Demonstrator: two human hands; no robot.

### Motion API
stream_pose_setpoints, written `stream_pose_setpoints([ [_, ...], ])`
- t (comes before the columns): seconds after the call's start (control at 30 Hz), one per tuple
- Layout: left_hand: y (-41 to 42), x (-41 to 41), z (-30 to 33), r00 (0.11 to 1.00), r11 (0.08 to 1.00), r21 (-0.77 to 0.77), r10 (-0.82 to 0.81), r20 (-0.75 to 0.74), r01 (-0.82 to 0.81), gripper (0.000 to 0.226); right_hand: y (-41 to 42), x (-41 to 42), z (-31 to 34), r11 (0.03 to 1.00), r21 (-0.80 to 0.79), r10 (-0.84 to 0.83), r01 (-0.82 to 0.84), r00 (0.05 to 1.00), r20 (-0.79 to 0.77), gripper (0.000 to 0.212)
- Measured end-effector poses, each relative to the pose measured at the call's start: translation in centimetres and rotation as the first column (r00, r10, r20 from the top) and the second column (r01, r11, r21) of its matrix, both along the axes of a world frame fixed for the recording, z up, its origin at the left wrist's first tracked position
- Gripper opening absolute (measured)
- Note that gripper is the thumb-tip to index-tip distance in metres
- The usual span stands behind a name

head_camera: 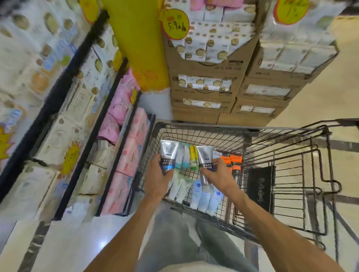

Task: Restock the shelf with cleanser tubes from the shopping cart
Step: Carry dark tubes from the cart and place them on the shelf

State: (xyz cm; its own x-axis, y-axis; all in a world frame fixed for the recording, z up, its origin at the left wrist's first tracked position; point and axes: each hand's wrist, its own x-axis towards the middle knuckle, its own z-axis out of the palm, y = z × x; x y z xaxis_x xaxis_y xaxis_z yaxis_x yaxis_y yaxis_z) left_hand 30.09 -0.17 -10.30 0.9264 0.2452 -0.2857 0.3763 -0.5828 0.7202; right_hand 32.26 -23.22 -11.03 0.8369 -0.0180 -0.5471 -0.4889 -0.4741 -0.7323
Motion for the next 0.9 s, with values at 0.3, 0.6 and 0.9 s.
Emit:
stream_pose_setpoints([
  [0.3,-0.9,-9.5,5.1,0.937,0.944,0.011,0.327,0.121,-0.331,0.051,1.4,-0.1,5.6,0.943,0.018,0.325,-0.331,0.933,0.158,0.046],
  [0.6,0.1,-23.0,8.6,0.744,0.768,-0.023,0.627,0.231,-0.640,0.041,9.4,-6.8,8.3,0.769,0.006,0.620,-0.639,0.749,0.234,0.044],
  [0.9,0.9,-44.2,10.8,0.428,0.452,-0.008,0.849,0.309,-0.892,0.050,19.2,-24.0,10.5,0.413,-0.001,0.873,-0.911,0.396,0.284,0.048],
])
